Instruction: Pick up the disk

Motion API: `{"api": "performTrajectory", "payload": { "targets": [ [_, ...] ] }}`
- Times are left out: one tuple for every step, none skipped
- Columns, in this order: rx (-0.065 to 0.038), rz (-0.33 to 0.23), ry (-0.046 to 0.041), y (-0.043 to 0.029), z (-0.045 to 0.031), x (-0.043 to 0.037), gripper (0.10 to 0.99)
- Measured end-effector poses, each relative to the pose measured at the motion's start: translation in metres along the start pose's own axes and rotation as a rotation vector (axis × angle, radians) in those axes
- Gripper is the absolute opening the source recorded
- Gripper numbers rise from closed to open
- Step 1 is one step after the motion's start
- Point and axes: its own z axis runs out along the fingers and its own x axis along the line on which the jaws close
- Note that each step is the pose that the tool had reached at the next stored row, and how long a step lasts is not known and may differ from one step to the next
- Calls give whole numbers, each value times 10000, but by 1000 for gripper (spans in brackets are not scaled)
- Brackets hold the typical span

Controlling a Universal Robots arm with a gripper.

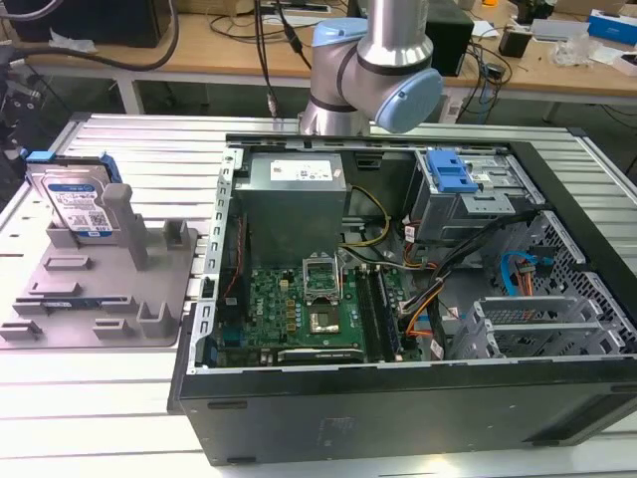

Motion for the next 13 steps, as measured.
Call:
{"api": "performTrajectory", "payload": {
  "targets": [
    [0, -169, 6, 0, 0, 0, 106],
    [0, -370, 14, 0, 1, 0, 106],
    [0, -604, 22, 0, 2, 0, 106],
    [0, -790, 29, 0, 2, 0, 106],
    [1, -1089, 41, 0, 2, 0, 106],
    [1, -1649, 62, 0, 4, 0, 106],
    [1, -2358, 89, 0, 6, 0, 106],
    [2, -2679, 101, 0, 7, 0, 106],
    [1, -2990, 113, 0, 8, 0, 106],
    [2, -3311, 126, 0, 8, 0, 114],
    [2, -3655, 139, 0, 10, 0, 169],
    [2, -3807, 144, 0, 10, 0, 235],
    [2, -4128, 157, -1, 11, 0, 298]
  ]
}}
